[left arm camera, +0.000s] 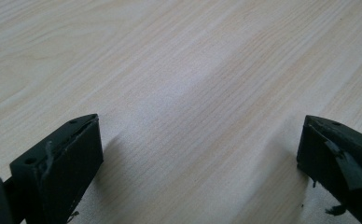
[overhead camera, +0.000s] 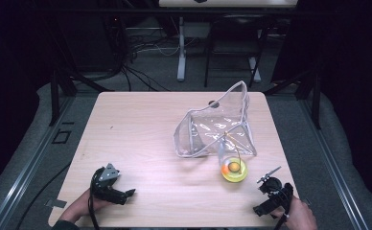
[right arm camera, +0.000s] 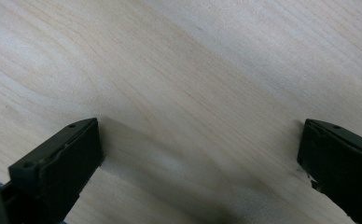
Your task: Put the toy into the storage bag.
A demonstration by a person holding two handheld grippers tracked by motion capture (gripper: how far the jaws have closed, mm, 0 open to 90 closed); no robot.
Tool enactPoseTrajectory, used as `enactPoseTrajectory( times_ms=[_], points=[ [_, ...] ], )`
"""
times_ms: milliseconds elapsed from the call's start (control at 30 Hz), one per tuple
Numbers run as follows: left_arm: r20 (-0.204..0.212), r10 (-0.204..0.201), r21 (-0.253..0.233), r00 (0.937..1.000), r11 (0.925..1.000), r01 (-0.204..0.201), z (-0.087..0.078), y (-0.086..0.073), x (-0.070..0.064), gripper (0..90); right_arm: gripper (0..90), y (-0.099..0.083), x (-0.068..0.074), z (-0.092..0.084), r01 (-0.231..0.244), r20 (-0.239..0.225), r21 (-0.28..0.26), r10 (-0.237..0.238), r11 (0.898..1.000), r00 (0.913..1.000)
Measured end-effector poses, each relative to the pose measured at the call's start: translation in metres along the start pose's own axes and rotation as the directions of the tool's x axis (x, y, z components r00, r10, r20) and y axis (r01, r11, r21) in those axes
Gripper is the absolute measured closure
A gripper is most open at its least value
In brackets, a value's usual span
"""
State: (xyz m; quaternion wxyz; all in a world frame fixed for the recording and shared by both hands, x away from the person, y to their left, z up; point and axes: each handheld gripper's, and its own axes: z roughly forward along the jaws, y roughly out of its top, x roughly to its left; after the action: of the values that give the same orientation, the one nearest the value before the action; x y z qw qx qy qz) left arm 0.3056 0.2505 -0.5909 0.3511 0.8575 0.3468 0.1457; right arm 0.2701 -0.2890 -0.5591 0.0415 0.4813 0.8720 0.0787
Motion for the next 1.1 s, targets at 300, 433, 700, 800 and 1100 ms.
enactPoseTrajectory(
  times_ms=[300, 433, 700, 800, 1100],
  points=[
    [0.001, -0.003, 0.001, 1.0000, 1.0000, 0.003, 0.000, 0.000, 0.000, 0.1, 0.0, 0.001, 0.000, 0.000, 0.004, 0.008, 0.009, -0.004, 1.000, 1.0000],
    [0.001, -0.002, 0.002, 1.0000, 1.0000, 0.002, 0.000, 0.000, 0.000, 0.1, 0.0, 0.000, 0.001, 0.000, -0.006, 0.008, -0.001, 0.006, 1.000, 0.9999],
    [0.000, 0.001, 0.001, 1.0000, 1.0000, -0.001, 0.000, 0.000, 0.000, 0.1, 0.0, 0.004, 0.000, -0.001, -0.001, 0.010, 0.047, 0.001, 0.999, 0.9999],
    [0.000, 0.001, 0.001, 1.0000, 1.0000, -0.001, 0.000, 0.000, 0.000, 0.1, 0.0, 0.002, -0.003, -0.005, -0.026, 0.013, 0.056, 0.025, 0.998, 0.9996],
    [-0.003, 0.000, -0.001, 1.0000, 1.0000, 0.000, 0.000, 0.000, 0.000, 0.1, 0.0, 0.008, 0.006, -0.024, -0.022, 0.000, 0.018, 0.022, 1.000, 0.9998]
  ],
)
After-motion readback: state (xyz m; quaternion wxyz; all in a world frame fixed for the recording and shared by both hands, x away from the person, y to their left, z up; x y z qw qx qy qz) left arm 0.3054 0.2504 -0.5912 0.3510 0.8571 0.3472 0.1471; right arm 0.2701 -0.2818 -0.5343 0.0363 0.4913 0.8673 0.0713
